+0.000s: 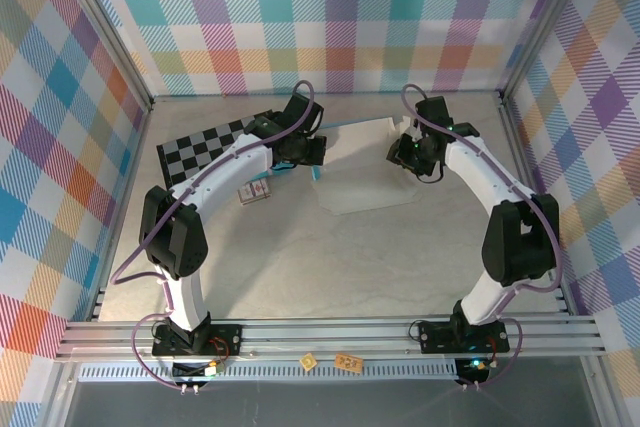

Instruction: Fold the paper box

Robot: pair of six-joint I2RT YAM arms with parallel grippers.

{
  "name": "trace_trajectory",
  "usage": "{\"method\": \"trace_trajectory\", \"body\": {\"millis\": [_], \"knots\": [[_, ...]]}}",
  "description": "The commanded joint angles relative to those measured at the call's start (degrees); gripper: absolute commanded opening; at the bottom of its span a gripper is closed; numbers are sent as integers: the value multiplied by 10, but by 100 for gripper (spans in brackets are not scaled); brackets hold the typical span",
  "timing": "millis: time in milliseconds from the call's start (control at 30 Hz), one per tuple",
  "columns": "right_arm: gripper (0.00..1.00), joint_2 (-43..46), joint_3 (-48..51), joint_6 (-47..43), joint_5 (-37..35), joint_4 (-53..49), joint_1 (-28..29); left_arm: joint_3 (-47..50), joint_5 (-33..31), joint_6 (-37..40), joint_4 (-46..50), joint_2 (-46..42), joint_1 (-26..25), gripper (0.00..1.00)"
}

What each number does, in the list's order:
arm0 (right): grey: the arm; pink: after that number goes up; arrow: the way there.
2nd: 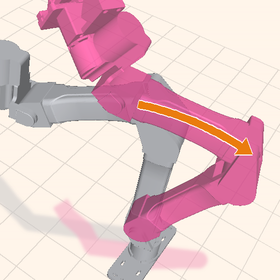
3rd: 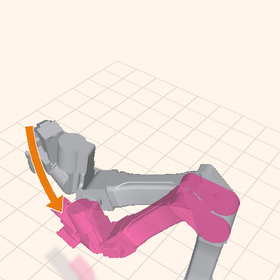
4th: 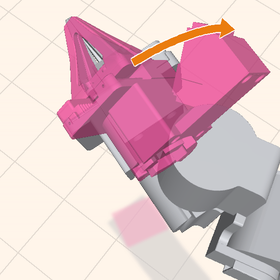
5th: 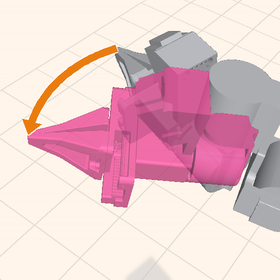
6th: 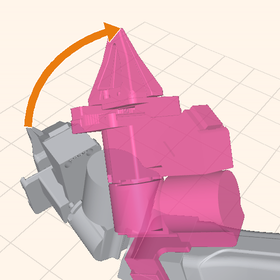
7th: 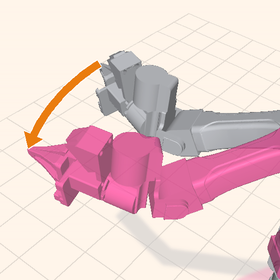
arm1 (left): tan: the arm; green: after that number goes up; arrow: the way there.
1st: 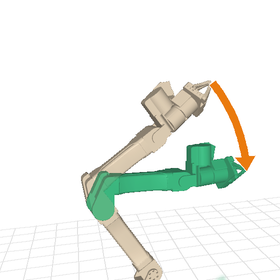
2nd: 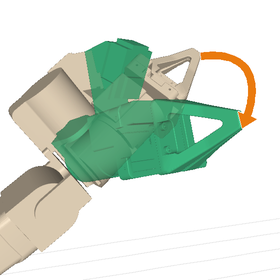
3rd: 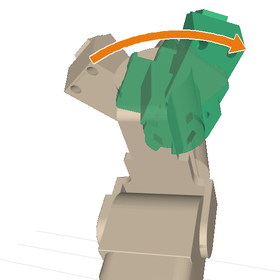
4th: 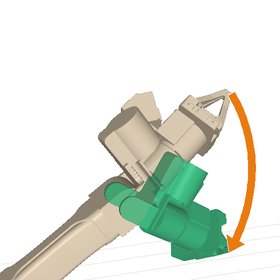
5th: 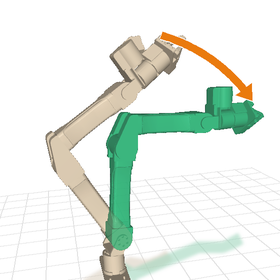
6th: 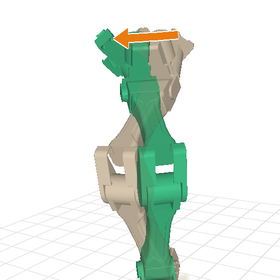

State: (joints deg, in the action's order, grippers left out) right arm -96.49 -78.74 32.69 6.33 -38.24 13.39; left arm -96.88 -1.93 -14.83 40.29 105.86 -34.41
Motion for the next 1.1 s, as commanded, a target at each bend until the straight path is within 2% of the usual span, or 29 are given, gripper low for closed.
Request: {"method": "trace_trajectory", "body": {"millis": [0,100,200,300,600,1067], "knots": [[40,-8,-18,-28,-18,5,-6,1,11,11,-6,-27,-5,0],[39,-11,-7,-29,-14,18,-7,-2,14,11,-6,-24,-5,0],[31,-15,-9,-32,7,42,-6,-6,19,11,-5,-20,-5,0],[28,-22,-26,-31,20,44,-7,-8,20,10,-4,-16,-5,0],[24,-32,-39,-37,67,50,3,-13,22,8,-9,-11,-5,0],[22,-32,-31,-32,94,34,40,-18,24,-11,-27,-4,-4,0]]}}
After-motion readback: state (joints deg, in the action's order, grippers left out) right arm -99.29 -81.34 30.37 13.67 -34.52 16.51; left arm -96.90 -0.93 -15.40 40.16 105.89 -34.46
